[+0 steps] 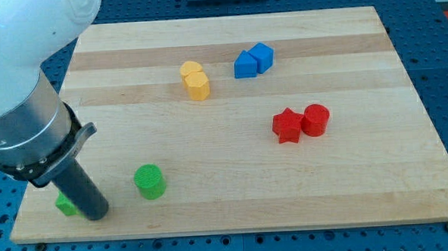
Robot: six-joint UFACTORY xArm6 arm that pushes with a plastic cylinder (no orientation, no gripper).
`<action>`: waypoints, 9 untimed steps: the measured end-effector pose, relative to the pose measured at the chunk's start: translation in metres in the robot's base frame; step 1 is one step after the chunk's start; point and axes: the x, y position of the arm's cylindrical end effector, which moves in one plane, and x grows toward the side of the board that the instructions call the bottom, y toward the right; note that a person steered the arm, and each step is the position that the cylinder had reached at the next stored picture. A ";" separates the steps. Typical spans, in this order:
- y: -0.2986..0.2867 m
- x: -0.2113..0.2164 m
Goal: Push the green circle towards the green star
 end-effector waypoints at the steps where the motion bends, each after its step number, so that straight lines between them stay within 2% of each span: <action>1: 0.000 0.000; 3: 0.127 -0.012; 4: 0.129 -0.012; 6: 0.117 -0.049; 8: 0.103 -0.049; 9: 0.093 -0.037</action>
